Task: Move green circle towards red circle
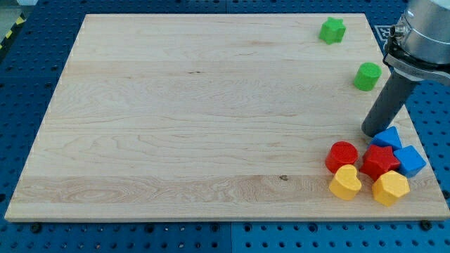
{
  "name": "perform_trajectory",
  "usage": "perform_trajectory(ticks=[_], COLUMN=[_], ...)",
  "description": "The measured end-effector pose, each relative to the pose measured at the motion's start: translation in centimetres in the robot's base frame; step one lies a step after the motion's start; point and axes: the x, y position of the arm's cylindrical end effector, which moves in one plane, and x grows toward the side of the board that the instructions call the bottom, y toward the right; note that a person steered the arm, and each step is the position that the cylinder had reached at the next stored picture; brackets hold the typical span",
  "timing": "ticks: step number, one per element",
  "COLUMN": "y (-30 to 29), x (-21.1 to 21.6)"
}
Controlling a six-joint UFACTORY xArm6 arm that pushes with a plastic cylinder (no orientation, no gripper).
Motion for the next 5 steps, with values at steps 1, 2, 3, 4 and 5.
perform_trajectory(ticks=[1, 2, 3, 4, 5], y=[1.8, 6.0, 7.8, 7.0, 4.8], x=[-1.2, -2.8, -6.7, -11.9, -14.0])
